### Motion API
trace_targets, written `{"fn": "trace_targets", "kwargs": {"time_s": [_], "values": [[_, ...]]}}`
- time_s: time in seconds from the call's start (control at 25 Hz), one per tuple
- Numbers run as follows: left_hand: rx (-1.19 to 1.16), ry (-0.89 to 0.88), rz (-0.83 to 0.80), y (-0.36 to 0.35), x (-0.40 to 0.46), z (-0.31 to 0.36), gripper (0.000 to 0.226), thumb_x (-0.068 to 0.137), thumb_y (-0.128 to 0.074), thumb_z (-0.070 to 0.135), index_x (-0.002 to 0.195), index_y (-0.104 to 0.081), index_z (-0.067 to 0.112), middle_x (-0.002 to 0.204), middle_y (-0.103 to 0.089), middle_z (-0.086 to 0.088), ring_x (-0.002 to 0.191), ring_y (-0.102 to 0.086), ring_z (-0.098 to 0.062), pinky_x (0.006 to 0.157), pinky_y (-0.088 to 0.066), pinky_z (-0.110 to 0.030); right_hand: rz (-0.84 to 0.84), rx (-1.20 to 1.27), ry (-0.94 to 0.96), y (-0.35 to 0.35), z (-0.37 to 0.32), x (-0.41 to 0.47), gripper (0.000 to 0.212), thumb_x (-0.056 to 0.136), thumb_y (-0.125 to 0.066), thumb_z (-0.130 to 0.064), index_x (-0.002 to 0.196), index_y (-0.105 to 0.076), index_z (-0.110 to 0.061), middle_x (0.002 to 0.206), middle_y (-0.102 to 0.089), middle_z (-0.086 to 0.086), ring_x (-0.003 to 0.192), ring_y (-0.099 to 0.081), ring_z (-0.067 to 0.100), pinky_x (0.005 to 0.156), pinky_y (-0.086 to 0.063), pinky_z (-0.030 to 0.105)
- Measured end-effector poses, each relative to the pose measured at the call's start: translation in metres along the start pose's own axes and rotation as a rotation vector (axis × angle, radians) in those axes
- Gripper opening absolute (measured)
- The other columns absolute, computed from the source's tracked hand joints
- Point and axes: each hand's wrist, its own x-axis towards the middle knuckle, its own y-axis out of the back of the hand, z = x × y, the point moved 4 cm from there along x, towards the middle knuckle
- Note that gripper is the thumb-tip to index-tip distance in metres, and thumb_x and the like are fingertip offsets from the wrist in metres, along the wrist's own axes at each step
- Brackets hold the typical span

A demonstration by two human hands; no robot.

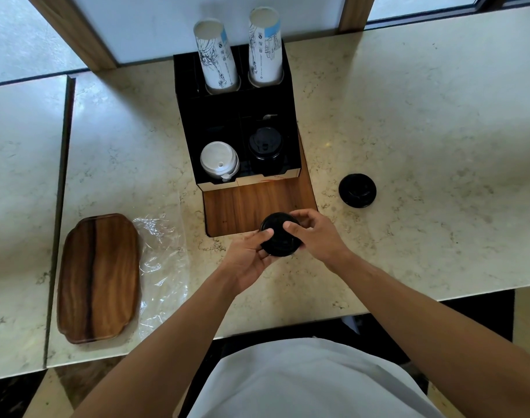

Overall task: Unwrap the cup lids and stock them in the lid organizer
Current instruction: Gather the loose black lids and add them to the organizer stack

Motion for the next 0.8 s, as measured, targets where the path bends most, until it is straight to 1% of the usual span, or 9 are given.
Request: {"fn": "trace_targets", "kwargs": {"time_s": [0.12, 0.24, 0.36, 0.48, 0.56, 0.68, 0.8], "values": [[0.032, 0.008, 0.007, 0.003, 0.001, 0.000, 0.035, 0.097, -0.066, 0.008, 0.129, -0.060, -0.006, 0.122, -0.072, -0.028, 0.112, -0.072, -0.039, 0.081, -0.063, -0.038, -0.026, 0.026, -0.033, 0.000, 0.003, 0.001, 0.034, 0.089, -0.079, -0.031, 0.119, -0.069, -0.018, 0.097, -0.072, -0.003, 0.087, -0.072, 0.010, 0.058, -0.055, 0.016], [0.057, 0.019, 0.005, 0.005, 0.002, 0.001, 0.034, 0.098, -0.066, 0.007, 0.129, -0.061, -0.007, 0.120, -0.073, -0.026, 0.112, -0.072, -0.039, 0.081, -0.063, -0.038, -0.066, 0.039, -0.064, 0.001, 0.005, 0.002, 0.037, 0.090, -0.078, -0.031, 0.123, -0.070, -0.016, 0.097, -0.073, -0.002, 0.090, -0.073, 0.012, 0.062, -0.057, 0.017], [0.056, 0.023, -0.011, 0.003, 0.003, 0.002, 0.037, 0.097, -0.066, 0.007, 0.130, -0.061, -0.008, 0.123, -0.072, -0.025, 0.115, -0.070, -0.039, 0.084, -0.062, -0.039, -0.127, 0.073, -0.086, 0.005, 0.007, 0.005, 0.037, 0.092, -0.076, -0.027, 0.127, -0.069, -0.016, 0.111, -0.075, -0.001, 0.102, -0.073, 0.015, 0.071, -0.060, 0.021], [0.042, 0.026, -0.010, 0.000, 0.001, 0.003, 0.037, 0.098, -0.066, 0.008, 0.131, -0.061, -0.007, 0.122, -0.073, -0.024, 0.114, -0.071, -0.038, 0.084, -0.062, -0.040, -0.187, 0.071, -0.102, 0.006, 0.007, 0.008, 0.042, 0.094, -0.074, -0.022, 0.135, -0.064, -0.015, 0.122, -0.072, 0.002, 0.111, -0.070, 0.018, 0.080, -0.062, 0.026], [0.016, 0.027, -0.011, -0.002, 0.000, 0.001, 0.036, 0.098, -0.067, 0.011, 0.130, -0.062, -0.005, 0.121, -0.073, -0.024, 0.113, -0.071, -0.038, 0.083, -0.063, -0.040, -0.176, 0.068, -0.104, 0.007, 0.006, 0.010, 0.044, 0.095, -0.073, -0.022, 0.137, -0.062, -0.017, 0.120, -0.071, 0.003, 0.111, -0.070, 0.021, 0.082, -0.063, 0.030], [-0.020, 0.014, -0.017, -0.005, -0.001, 0.003, 0.036, 0.097, -0.068, 0.010, 0.129, -0.062, -0.004, 0.124, -0.071, -0.027, 0.115, -0.070, -0.040, 0.083, -0.063, -0.040, -0.143, 0.068, -0.090, 0.009, 0.004, 0.012, 0.037, 0.095, -0.072, -0.021, 0.132, -0.064, -0.022, 0.112, -0.073, 0.009, 0.106, -0.073, 0.026, 0.089, -0.063, 0.043], [0.013, 0.000, -0.007, -0.005, 0.000, 0.007, 0.038, 0.094, -0.070, 0.003, 0.130, -0.061, -0.005, 0.123, -0.072, -0.025, 0.115, -0.070, -0.040, 0.085, -0.063, -0.043, -0.156, 0.071, -0.079, 0.008, 0.003, 0.011, 0.034, 0.097, -0.070, -0.020, 0.130, -0.066, -0.025, 0.110, -0.073, 0.009, 0.105, -0.073, 0.026, 0.089, -0.063, 0.045]]}}
